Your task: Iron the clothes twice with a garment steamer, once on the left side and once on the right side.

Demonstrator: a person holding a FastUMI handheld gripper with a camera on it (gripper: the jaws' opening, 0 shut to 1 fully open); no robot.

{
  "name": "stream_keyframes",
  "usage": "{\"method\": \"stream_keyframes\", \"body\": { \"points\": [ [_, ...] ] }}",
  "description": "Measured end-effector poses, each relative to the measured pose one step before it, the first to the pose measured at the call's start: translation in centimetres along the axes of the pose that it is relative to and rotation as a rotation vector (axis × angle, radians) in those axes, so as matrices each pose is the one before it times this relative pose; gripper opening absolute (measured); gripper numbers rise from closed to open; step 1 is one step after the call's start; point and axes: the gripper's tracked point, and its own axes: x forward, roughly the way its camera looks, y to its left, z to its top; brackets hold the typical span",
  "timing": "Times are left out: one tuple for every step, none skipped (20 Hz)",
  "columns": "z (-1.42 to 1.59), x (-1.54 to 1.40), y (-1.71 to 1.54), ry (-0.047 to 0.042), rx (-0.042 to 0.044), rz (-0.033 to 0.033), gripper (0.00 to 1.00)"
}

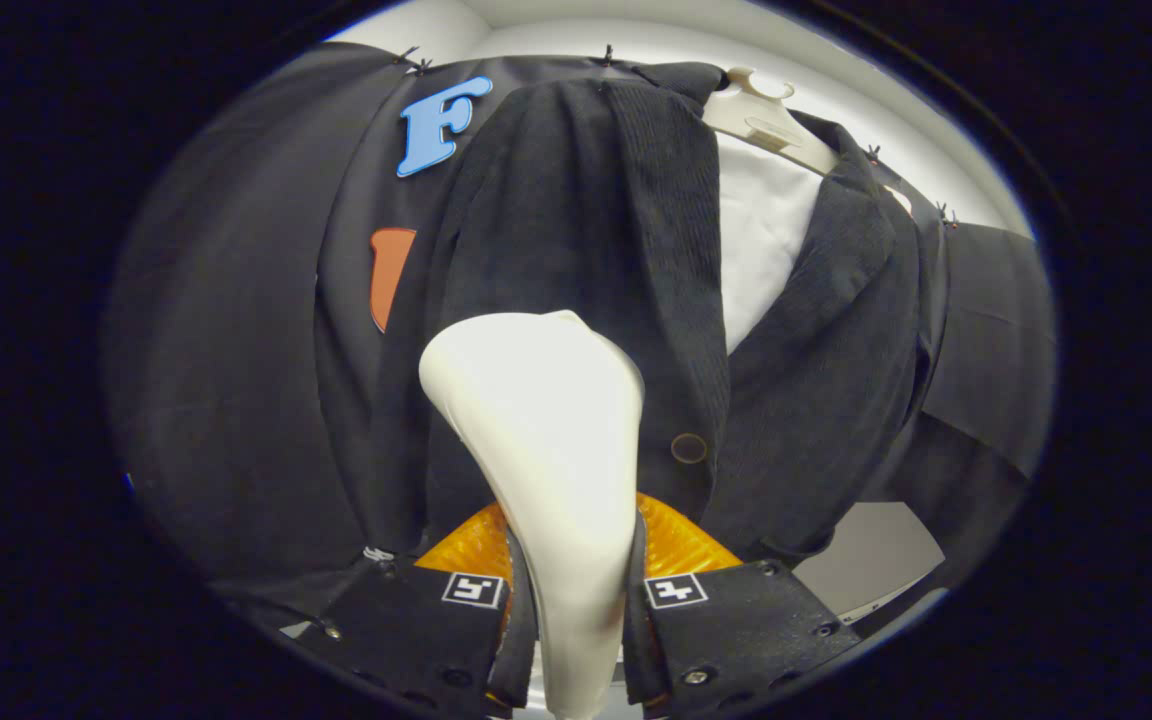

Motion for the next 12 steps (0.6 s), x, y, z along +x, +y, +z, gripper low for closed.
{"method": "stream_keyframes", "body": {
  "points": [
    [-0.594,0.060,0.016,0.01095,0.00492,0.00345,0.38],
    [-0.437,0.040,0.043,0.00762,-0.00046,0.00062,0.38],
    [-0.273,0.114,-0.009,0.00576,-0.00333,-0.00036,0.38],
    [-0.332,0.104,-0.026,0.00343,-0.00270,0.00068,0.38],
    [-0.320,0.097,0.030,0.00307,-0.00376,0.00146,0.38],
    [-0.518,0.112,0.007,0.00408,-0.00675,0.00039,0.38],
    [-0.572,0.152,0.079,0.00914,-0.00747,0.00083,0.38],
    [-0.713,0.031,0.181,0.01032,-0.00207,0.00145,0.38],
    [-0.634,0.046,0.028,0.01116,0.00040,0.00102,0.38],
    [-0.673,0.114,0.038,0.01007,0.00247,-0.00062,0.38],
    [-0.573,0.162,0.059,0.00911,-0.00160,-0.00090,0.38],
    [-0.459,0.150,0.099,0.00631,-0.00152,-0.00268,0.38]
  ]
}}
